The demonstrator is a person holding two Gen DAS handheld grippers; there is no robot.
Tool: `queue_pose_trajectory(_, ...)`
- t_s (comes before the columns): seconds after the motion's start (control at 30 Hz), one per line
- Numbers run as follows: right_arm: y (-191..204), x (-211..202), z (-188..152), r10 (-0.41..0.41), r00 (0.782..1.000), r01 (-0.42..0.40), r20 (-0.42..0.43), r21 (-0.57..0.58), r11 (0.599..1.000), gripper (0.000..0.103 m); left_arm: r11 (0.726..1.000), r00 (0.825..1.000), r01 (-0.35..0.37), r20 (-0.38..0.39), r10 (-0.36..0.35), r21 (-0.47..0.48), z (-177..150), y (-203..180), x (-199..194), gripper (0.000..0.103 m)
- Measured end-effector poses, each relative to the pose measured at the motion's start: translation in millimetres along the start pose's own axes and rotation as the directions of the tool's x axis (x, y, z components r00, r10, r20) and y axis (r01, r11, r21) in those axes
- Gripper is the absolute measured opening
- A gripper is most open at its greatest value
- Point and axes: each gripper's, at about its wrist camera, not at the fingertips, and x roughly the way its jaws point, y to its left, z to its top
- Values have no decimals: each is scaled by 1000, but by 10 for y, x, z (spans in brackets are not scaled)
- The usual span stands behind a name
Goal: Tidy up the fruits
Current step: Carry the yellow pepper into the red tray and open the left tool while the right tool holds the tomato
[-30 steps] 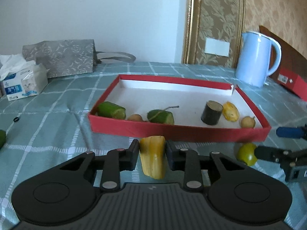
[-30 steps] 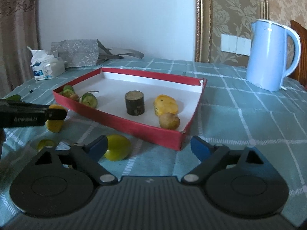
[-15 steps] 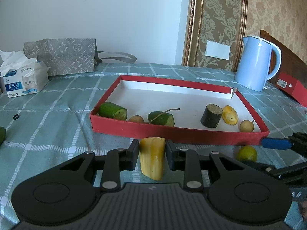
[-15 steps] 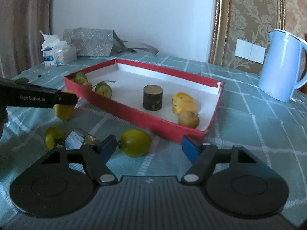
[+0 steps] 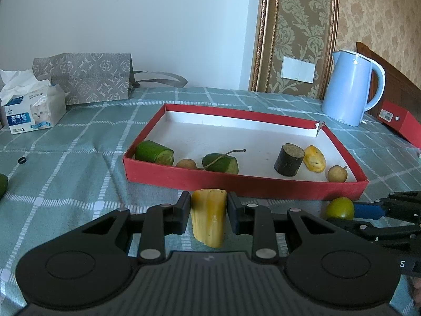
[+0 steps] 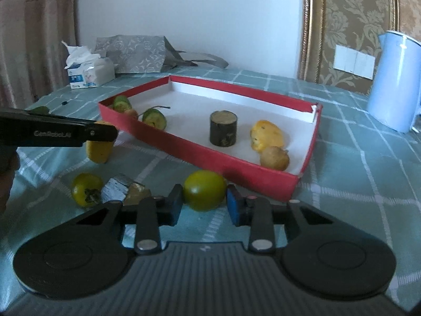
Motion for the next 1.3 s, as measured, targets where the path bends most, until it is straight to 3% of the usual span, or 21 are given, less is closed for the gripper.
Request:
queue_pose_trajectory(0.27,-40,-11,-7,-19,1000,19,-6,21,1000,33,1000,998,7,67,-9,19,72,-81,-108,29)
queue_pose_trajectory(0.67,-12,-10,-11,-17,1000,18,-10,6,1000,33,996,996,26,77,-32,80,434,-322,64,29)
queue_pose_trajectory(0.83,-5,-11,-18,-19,1000,19,-11,2,1000,33,998,999,0,38,-2,56,227,-138,-24,30)
queue_pose_trajectory(1.03,-6,-6,-21,-19,1000,19,-13,1,1000,33,999,998,-22,-56,24,41,108,-41,172,30)
queue_pose_trajectory(1.3,-6,-10,-20,-19,1000,19,-13,0,1000,33,995,994,-40,-98,49,90,31,-102,328,30)
